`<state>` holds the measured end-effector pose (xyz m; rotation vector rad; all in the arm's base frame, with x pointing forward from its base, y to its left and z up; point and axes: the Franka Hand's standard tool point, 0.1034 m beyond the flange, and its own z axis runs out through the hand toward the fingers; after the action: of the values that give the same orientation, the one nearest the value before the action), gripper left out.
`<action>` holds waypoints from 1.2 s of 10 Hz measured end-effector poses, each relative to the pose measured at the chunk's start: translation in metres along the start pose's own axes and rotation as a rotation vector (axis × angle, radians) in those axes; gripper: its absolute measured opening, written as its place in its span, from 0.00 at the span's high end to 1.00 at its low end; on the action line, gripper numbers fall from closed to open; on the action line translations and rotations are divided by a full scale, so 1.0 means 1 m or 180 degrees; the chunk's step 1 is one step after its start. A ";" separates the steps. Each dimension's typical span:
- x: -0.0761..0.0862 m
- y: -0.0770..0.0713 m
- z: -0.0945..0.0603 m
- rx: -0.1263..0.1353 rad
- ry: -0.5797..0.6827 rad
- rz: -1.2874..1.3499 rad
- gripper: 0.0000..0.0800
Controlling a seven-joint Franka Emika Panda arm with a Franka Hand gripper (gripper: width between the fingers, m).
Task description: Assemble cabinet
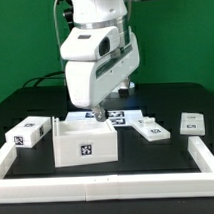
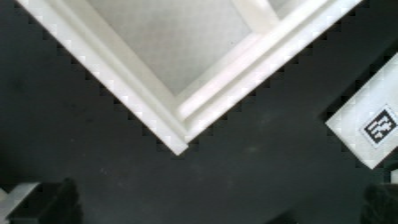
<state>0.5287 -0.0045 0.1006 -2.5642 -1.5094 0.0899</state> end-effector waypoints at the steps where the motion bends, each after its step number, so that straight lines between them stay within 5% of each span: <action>1: 0.000 0.000 0.000 0.0001 0.0000 -0.0001 0.00; 6: -0.003 0.000 0.001 -0.0041 0.0006 -0.0101 0.00; 7: -0.014 -0.004 0.002 -0.0222 0.0044 -0.0430 0.00; 10: -0.045 -0.020 0.004 -0.0518 0.0020 -0.1207 0.00; 12: -0.051 -0.024 0.008 -0.0504 0.0006 -0.1190 0.00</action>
Offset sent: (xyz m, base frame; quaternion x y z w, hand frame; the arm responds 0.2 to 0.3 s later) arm 0.0000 0.0000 0.0000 0.0000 0.0000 0.0000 1.0000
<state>0.4818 -0.0362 0.0956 -2.3387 -2.0381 -0.0819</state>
